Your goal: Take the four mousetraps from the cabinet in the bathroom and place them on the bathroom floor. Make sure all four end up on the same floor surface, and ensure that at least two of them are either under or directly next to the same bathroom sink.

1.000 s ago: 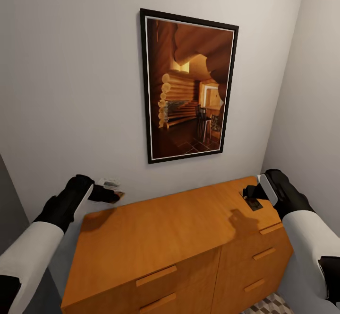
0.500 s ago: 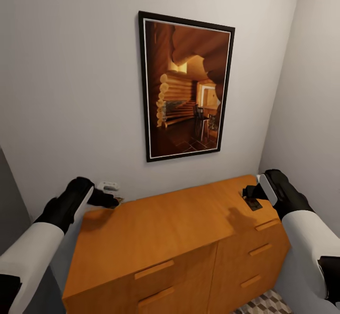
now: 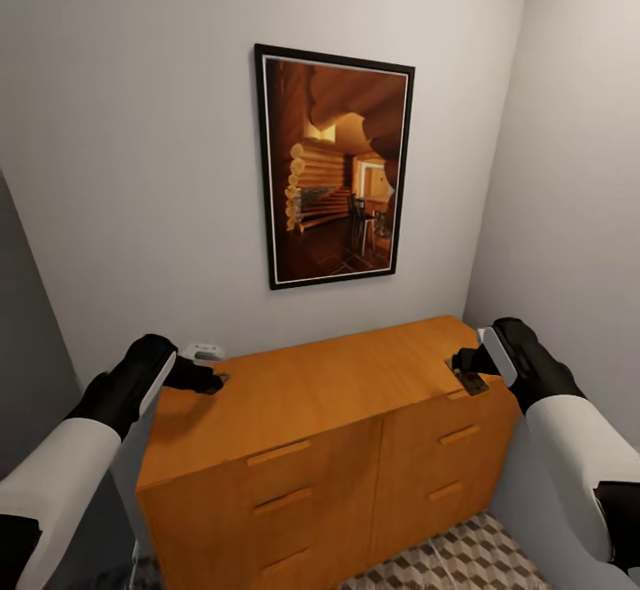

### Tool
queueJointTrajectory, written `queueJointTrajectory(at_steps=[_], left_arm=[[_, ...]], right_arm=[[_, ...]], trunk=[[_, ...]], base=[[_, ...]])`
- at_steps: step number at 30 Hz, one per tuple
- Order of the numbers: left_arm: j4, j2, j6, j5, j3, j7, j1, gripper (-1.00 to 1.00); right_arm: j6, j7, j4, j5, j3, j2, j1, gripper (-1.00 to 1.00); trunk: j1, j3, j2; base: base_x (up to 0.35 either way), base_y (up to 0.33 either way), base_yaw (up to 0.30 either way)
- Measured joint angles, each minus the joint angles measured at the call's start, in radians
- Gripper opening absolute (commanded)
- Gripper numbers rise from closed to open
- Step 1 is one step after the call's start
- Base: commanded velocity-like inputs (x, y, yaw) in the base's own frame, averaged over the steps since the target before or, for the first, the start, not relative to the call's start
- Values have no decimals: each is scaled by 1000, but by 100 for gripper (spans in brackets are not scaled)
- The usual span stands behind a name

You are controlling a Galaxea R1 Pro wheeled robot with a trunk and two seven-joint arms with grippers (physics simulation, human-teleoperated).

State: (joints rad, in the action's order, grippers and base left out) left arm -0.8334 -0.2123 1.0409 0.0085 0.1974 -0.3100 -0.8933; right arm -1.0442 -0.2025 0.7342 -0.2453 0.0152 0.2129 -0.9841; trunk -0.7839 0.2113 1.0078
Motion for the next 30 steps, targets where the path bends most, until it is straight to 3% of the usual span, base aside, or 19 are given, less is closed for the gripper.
queueJointTrajectory(at_steps=[6,10,13,14,16,19,22,25,30], left_arm=[[-4,9,-11,1,-2,4,0,-100],[-70,34,-39,11,-5,10,5,-100],[-194,65,-63,10,-21,36,8,-100],[-256,79,-70,12,-43,60,16,-100],[-349,105,-81,10,-90,108,57,-100],[-465,180,-161,12,-170,227,169,-100],[-490,220,-278,12,-194,328,241,-100],[-483,235,-375,17,-201,386,316,-100],[-459,243,-467,25,-204,413,385,-100]], right_arm=[[0,2,14,-5,5,-14,0,-100],[1,63,87,-16,14,-97,0,-100],[0,94,107,-10,29,-121,0,-100],[0,106,110,-13,33,-125,0,-100],[0,123,112,-12,36,-130,0,-100],[0,140,106,-14,38,-133,0,-100],[0,145,102,-13,39,-132,-1,-100],[0,145,113,-6,40,-130,-1,-100],[0,146,122,-9,41,-131,-1,-100]], trunk=[[0,0,0],[1,0,0],[1,0,0],[1,0,0],[1,0,0],[1,0,0],[1,0,0],[1,0,0],[1,0,0]], base=[[-183,-77,0],[-13,-6,0],[-3,-1,0],[-1,-1,0],[-1,0,0],[0,0,0],[0,0,0],[0,0,0],[-2,-1,0]])
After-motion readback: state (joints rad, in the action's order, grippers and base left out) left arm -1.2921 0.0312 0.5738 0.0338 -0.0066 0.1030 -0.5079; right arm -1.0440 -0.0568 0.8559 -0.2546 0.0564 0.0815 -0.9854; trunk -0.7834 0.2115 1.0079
